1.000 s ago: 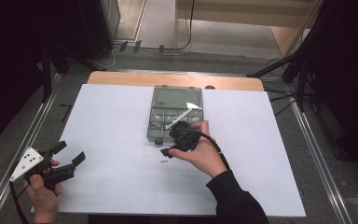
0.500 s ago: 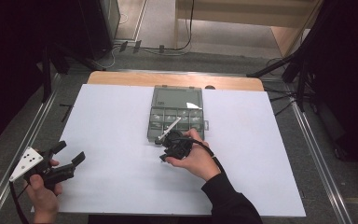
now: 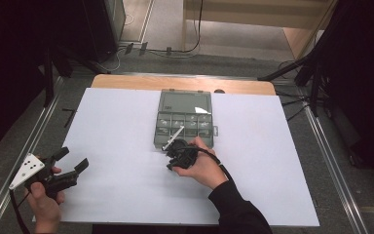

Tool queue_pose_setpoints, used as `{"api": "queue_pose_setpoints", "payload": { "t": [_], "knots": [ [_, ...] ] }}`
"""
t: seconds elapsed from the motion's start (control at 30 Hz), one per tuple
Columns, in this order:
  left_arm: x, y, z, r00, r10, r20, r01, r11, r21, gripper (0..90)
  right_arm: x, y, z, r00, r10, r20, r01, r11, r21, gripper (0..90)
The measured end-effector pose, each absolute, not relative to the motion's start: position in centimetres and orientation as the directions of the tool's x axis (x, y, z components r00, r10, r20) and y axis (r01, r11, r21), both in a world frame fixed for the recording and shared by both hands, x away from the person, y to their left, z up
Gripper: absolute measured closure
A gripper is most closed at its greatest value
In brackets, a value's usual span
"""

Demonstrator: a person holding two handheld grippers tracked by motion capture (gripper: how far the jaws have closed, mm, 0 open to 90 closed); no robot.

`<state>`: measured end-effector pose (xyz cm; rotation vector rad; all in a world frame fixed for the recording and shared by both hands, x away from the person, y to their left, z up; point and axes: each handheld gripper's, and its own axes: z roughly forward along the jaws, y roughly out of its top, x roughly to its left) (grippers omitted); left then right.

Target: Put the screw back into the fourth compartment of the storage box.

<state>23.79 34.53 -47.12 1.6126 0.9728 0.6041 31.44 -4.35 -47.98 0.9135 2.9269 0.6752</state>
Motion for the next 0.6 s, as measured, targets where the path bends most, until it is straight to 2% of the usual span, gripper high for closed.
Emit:
{"api": "queue_pose_setpoints", "payload": {
  "t": [0.2,0.37,0.6],
  "knots": [
    [23.79,34.57,-47.11,0.529,0.842,-0.105,0.281,-0.057,0.958,13.8,31.27,-4.07,-48.28,-0.842,0.527,0.112,0.526,0.758,0.386,82.3],
    [23.78,34.52,-47.10,0.533,0.840,-0.104,0.278,-0.058,0.959,13.7,31.13,-4.18,-48.48,-0.852,0.515,0.098,0.508,0.765,0.397,89.3],
    [23.78,34.48,-47.11,0.531,0.841,-0.105,0.282,-0.059,0.958,13.7,30.99,-4.50,-48.62,-0.828,0.547,0.122,0.542,0.728,0.420,89.9]
  ]
}}
